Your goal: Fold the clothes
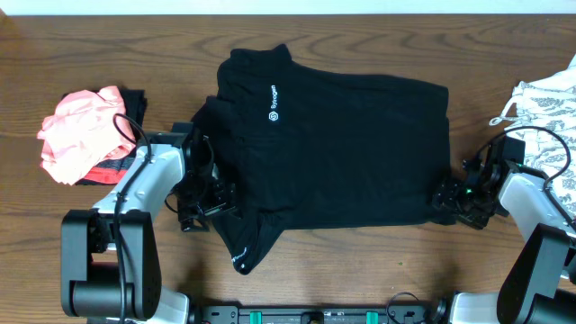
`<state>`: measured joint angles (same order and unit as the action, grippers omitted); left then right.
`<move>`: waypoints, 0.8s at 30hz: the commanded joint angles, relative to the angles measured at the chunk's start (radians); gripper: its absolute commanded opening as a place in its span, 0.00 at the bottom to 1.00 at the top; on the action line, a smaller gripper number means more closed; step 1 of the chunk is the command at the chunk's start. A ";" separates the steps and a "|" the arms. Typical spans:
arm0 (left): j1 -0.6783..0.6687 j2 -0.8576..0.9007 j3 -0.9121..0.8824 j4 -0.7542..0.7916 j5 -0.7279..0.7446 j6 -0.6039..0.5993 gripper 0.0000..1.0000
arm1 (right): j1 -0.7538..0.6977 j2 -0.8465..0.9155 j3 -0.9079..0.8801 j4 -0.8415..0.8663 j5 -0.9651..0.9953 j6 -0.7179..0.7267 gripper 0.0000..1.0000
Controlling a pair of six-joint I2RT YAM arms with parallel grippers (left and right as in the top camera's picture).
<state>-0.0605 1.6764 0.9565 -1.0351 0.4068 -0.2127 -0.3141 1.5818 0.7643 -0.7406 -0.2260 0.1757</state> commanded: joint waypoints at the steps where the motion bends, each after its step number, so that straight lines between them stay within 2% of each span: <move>1: -0.011 0.003 -0.004 -0.002 0.061 -0.002 0.72 | 0.003 0.060 -0.068 -0.026 -0.070 0.011 0.67; 6: -0.015 0.003 -0.004 -0.002 0.061 -0.003 0.67 | 0.003 0.060 -0.075 -0.029 -0.066 0.011 0.68; 10: -0.015 0.003 -0.004 -0.002 0.061 -0.003 0.58 | 0.003 0.060 -0.075 -0.017 -0.059 0.011 0.59; 13: -0.015 0.003 -0.004 -0.002 0.061 -0.003 0.52 | 0.003 0.060 -0.075 -0.014 -0.059 0.011 0.39; 16: -0.015 0.003 -0.004 -0.002 0.061 -0.003 0.47 | 0.003 0.060 -0.075 -0.014 -0.059 0.011 0.06; 17: -0.015 0.003 -0.004 -0.002 0.061 -0.003 0.44 | 0.003 0.060 -0.075 -0.014 -0.059 0.011 0.01; 20: -0.015 0.003 -0.004 -0.002 0.061 -0.003 0.28 | 0.003 0.060 -0.075 -0.010 -0.059 0.011 0.01; 24: -0.015 0.003 -0.004 -0.002 0.057 -0.002 0.19 | 0.003 0.060 -0.075 -0.008 -0.059 0.011 0.01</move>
<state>-0.0738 1.6764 0.9565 -1.0348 0.4648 -0.2134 -0.3168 1.5967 0.7353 -0.7502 -0.3122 0.1829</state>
